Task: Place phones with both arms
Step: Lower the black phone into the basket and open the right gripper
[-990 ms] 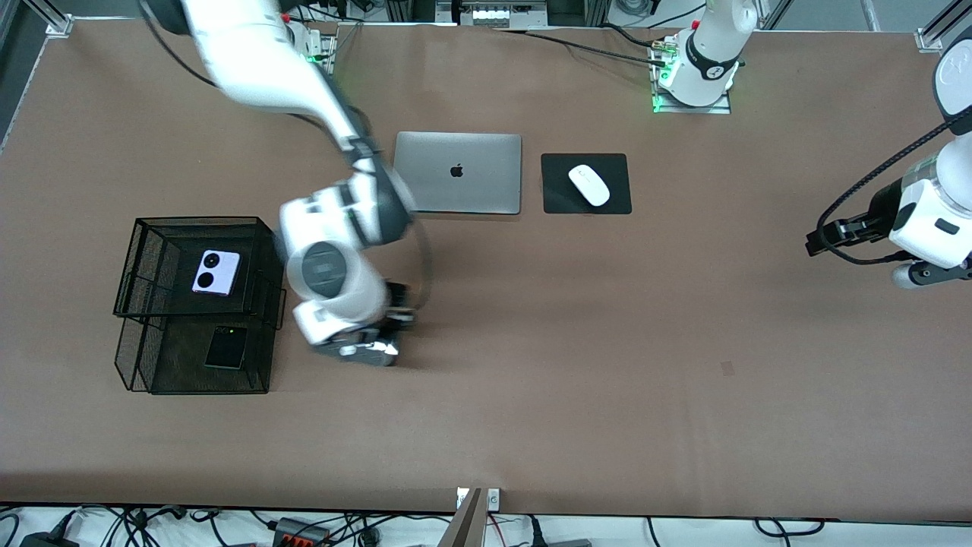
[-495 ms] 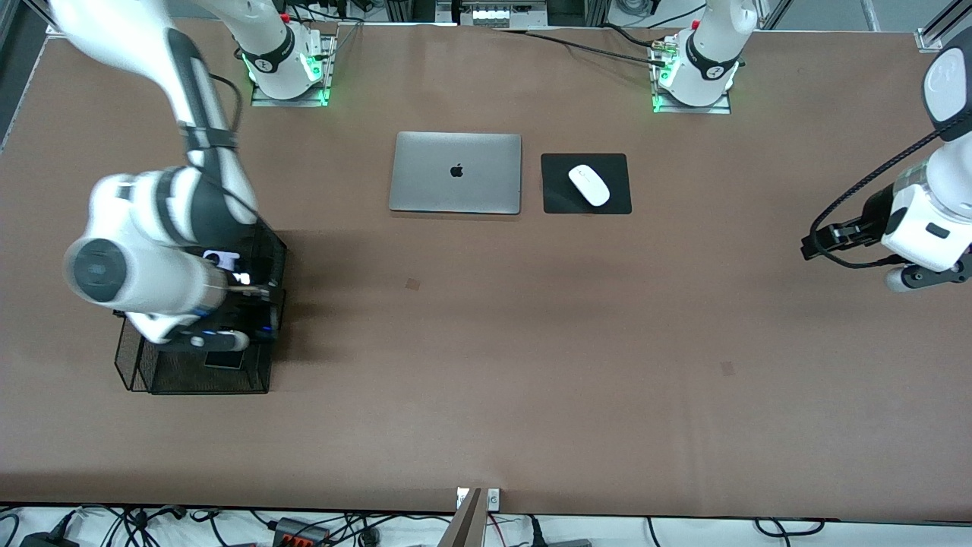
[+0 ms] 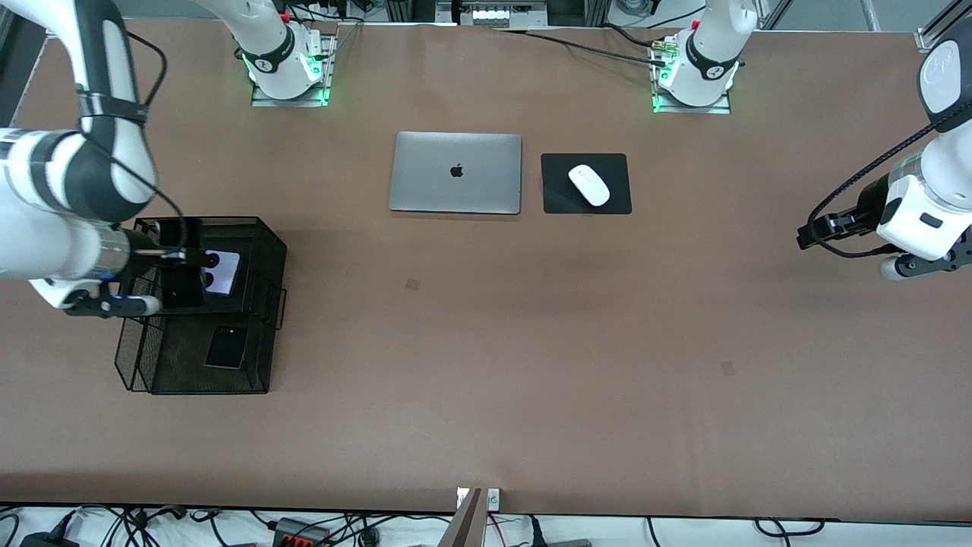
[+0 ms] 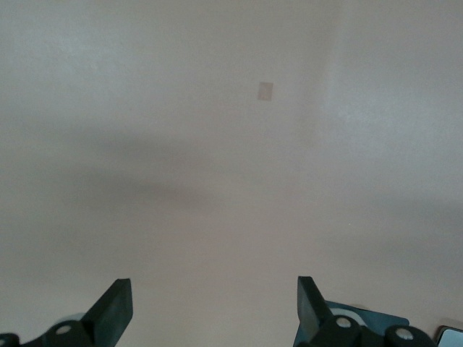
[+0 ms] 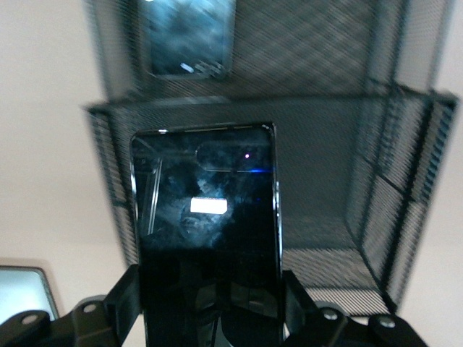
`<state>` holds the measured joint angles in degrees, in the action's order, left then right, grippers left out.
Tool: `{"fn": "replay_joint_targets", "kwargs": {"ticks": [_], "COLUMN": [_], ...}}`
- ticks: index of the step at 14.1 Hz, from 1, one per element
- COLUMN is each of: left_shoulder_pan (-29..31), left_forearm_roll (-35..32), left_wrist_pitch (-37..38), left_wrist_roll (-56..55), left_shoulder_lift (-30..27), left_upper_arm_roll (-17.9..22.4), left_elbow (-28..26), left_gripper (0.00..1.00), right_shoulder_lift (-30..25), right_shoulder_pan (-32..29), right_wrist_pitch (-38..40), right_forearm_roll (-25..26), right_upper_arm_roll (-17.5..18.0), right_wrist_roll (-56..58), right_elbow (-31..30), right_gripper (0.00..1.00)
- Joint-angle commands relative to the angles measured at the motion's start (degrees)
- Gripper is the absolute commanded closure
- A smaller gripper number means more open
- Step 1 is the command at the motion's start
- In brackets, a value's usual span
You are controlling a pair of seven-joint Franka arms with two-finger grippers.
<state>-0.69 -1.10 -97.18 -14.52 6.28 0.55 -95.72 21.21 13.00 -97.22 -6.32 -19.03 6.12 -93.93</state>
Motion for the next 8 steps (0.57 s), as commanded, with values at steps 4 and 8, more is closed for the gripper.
{"fn": "replay_joint_targets", "kwargs": {"ticks": [4, 8], "left_shoulder_pan": [-0.2, 0.9], "left_forearm_roll": [0.9, 1.0], "left_wrist_pitch": [-1.2, -1.1], "left_wrist_roll": [0.9, 0.9], "left_shoulder_lift": [-3.0, -2.8], "left_upper_arm_roll": [0.2, 0.2], "left_elbow": [-3.9, -3.9], "left_gripper": [0.00, 0.00], "right_shoulder_lift": [1.5, 3.1], "right_shoulder_pan": [-3.3, -4.8], "right_wrist_pitch": [-1.3, -2.6], "right_forearm_roll": [1.2, 1.2], "right_upper_arm_roll": [-1.1, -1.2], "right_wrist_roll": [2.8, 2.8], "right_elbow": [-2.9, -3.0], "right_gripper": [0.73, 0.73]}}
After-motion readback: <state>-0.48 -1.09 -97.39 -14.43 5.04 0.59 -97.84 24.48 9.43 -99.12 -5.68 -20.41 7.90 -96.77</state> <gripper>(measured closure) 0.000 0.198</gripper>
